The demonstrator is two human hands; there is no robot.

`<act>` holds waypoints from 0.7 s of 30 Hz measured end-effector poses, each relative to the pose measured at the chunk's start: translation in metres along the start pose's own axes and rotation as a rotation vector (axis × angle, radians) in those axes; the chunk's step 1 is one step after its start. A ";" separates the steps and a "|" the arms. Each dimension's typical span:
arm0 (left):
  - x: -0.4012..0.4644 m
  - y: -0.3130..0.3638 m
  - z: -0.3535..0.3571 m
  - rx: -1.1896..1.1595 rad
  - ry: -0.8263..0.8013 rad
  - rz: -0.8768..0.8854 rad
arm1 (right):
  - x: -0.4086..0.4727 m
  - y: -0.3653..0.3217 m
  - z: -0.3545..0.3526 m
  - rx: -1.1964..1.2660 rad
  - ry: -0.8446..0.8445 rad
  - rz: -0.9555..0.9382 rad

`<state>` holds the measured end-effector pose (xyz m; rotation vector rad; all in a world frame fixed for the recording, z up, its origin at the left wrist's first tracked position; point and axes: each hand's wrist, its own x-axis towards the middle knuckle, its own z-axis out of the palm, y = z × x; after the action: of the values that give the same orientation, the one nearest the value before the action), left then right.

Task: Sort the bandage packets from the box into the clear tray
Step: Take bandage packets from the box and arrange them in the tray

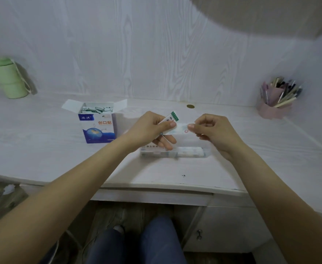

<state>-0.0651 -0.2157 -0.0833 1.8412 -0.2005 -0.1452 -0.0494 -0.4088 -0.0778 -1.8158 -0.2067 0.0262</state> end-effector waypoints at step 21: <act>0.034 -0.009 0.015 0.143 0.157 -0.130 | 0.016 0.043 -0.024 -0.476 0.167 0.088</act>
<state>-0.0348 -0.2347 -0.0962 1.9982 0.0195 -0.0777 -0.0248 -0.4397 -0.1116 -2.2880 -0.0113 -0.1223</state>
